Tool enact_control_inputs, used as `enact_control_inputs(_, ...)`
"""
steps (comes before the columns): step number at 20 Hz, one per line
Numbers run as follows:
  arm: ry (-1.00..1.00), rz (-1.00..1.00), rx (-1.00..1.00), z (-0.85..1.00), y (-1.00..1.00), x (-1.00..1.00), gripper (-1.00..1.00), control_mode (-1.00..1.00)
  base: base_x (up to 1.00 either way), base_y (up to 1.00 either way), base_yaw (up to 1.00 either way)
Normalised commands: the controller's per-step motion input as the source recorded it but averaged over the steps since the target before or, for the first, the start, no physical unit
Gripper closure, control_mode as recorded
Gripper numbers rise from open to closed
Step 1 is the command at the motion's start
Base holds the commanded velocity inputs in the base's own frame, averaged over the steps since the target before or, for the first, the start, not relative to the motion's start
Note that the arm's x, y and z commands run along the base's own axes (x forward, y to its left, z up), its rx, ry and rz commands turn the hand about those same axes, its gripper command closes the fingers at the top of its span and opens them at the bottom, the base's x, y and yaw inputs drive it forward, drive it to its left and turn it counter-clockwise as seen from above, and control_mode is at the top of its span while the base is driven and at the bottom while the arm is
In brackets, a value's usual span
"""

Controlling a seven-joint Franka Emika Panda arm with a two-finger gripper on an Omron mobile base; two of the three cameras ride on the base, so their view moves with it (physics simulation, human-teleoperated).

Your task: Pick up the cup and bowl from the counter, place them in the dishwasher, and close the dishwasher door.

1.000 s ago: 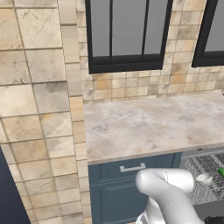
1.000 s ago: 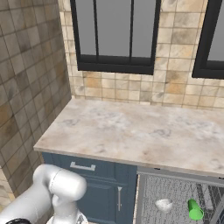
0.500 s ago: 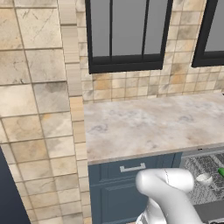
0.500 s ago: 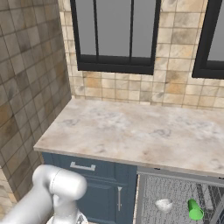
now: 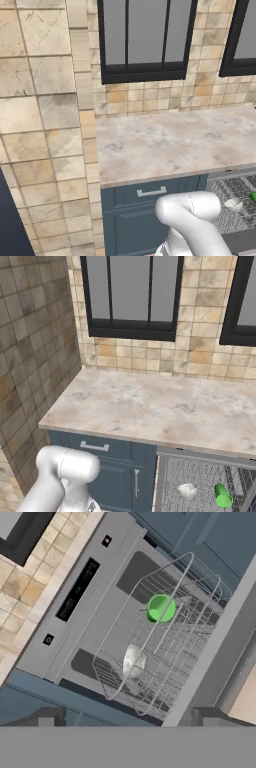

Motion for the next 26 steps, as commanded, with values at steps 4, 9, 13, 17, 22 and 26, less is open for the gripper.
enact_control_inputs(4, -0.09, 0.04, 0.0, -0.24, -0.18, 0.0, -1.0, -1.0, 0.0, 0.0, 0.0)
enact_control_inputs(9, -0.09, 0.0, 0.0, -0.37, -0.15, 0.0, -1.0, -1.0, 0.0, 0.0, 0.0)
enact_control_inputs(13, -0.11, 0.0, 0.0, -0.34, -0.25, 0.06, -1.0, -1.0, 0.0, 0.0, 0.0)
enact_control_inputs(17, -0.11, 0.0, 0.0, -0.21, -0.37, 0.16, -1.0, -1.0, 0.0, 0.0, 0.0)
enact_control_inputs(22, -0.09, 0.0, 0.0, -0.24, -0.4, 0.24, -1.0, -1.0, 0.0, 0.0, 0.0)
enact_control_inputs(26, -0.03, 0.0, 0.0, -0.64, -0.2, 0.17, -1.0, -1.0, 0.0, 0.0, 0.0)
